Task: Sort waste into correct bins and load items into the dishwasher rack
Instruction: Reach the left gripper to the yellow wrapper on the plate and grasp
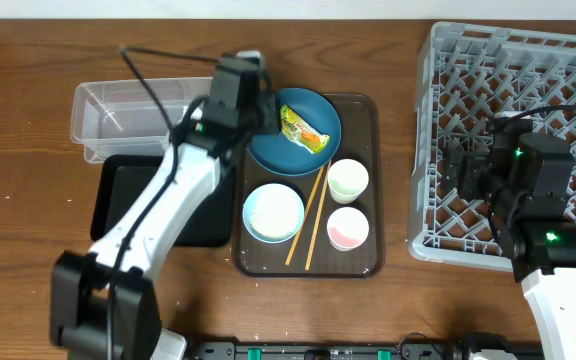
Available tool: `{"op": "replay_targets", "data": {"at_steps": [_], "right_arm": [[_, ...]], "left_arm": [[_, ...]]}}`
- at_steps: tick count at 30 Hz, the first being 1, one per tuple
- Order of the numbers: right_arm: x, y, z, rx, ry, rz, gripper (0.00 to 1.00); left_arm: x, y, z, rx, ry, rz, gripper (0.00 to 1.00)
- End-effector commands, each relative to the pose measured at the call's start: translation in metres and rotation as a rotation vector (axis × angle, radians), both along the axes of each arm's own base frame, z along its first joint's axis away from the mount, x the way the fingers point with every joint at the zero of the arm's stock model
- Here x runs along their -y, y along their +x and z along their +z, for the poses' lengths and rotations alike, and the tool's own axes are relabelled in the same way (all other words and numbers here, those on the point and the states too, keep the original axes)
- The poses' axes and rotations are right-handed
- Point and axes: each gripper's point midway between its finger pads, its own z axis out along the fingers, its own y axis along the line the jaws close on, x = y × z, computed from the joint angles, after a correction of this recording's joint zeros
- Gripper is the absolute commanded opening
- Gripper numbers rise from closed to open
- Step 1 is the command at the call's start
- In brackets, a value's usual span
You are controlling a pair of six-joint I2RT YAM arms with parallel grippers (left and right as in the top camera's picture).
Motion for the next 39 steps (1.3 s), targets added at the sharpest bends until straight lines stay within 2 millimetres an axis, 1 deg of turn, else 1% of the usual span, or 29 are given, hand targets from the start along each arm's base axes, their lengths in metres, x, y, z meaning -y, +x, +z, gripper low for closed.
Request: {"op": "replay_targets", "data": {"at_steps": [1,3,6,7,8,10,13,17,20,25,29,31,32,34,39], "right_arm": [[-0.003,0.003,0.009,0.022,-0.003,0.007,0.99],[-0.003,0.003,0.009,0.021,-0.003,0.007,0.99],[-0.003,0.003,0.009,0.021,-0.003,0.007,0.99],[-0.003,0.003,0.009,0.021,-0.004,0.007,0.99],[-0.003,0.003,0.009,0.021,-0.004,0.007,0.99],[-0.003,0.003,0.009,0.021,-0.003,0.007,0.99],[-0.003,0.003,0.009,0.021,-0.003,0.007,0.99],[-0.003,0.003,0.009,0.021,-0.003,0.007,0.99],[-0.003,0.003,0.009,0.021,-0.003,0.007,0.99],[-0.003,0.002,0.009,0.020,-0.003,0.007,0.99],[-0.003,0.002,0.009,0.018,-0.003,0.007,0.99],[-0.003,0.002,0.009,0.019,-0.003,0.007,0.99],[-0.003,0.002,0.009,0.018,-0.003,0.007,0.99],[-0.003,0.002,0.009,0.018,-0.003,0.007,0.99],[-0.003,0.002,0.009,0.018,-0.003,0.007,0.99]], "left_arm": [[0.018,0.018,0.000,-0.064,-0.070,-0.002,0.53],[0.028,0.026,-0.010,-0.114,-0.086,-0.021,0.57],[0.036,0.038,-0.029,-0.176,-0.098,-0.007,0.57],[0.037,0.041,-0.036,-0.193,-0.102,0.004,0.57],[0.038,0.043,-0.049,-0.223,-0.111,0.027,0.58],[0.040,0.043,-0.068,-0.271,-0.122,0.060,0.57],[0.044,0.040,-0.099,-0.328,-0.103,0.062,0.58],[0.054,0.037,-0.126,-0.366,-0.084,0.046,0.58],[0.064,0.036,-0.140,-0.371,-0.079,0.030,0.58],[0.076,0.039,-0.144,-0.347,-0.085,0.008,0.59],[0.071,0.039,-0.150,-0.352,-0.062,0.053,0.58],[0.072,0.037,-0.154,-0.360,-0.059,0.052,0.58],[0.073,0.036,-0.156,-0.363,-0.057,0.050,0.54],[0.074,0.034,-0.157,-0.367,-0.055,0.049,0.43],[0.075,0.033,-0.157,-0.370,-0.053,0.046,0.30]]}}
